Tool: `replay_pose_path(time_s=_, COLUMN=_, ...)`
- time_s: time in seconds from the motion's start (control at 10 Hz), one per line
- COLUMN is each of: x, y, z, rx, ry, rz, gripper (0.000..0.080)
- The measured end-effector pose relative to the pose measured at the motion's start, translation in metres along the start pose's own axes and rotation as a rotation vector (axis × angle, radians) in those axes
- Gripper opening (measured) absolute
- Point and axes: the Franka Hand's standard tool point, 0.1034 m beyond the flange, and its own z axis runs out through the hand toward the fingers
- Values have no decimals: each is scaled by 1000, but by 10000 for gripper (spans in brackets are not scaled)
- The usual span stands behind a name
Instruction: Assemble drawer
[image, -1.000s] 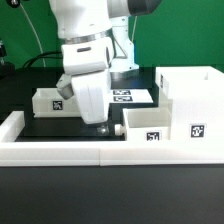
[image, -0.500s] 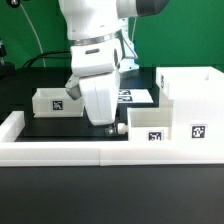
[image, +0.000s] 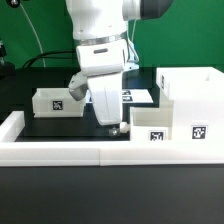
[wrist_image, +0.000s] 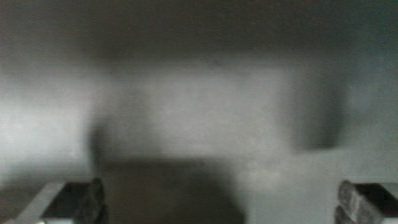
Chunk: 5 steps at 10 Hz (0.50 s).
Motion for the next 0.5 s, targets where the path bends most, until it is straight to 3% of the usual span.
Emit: replay_pose_path(time_s=0.5, x=-2, y=0, z=2, rx=0, ry=-13, rz=-17, gripper=649)
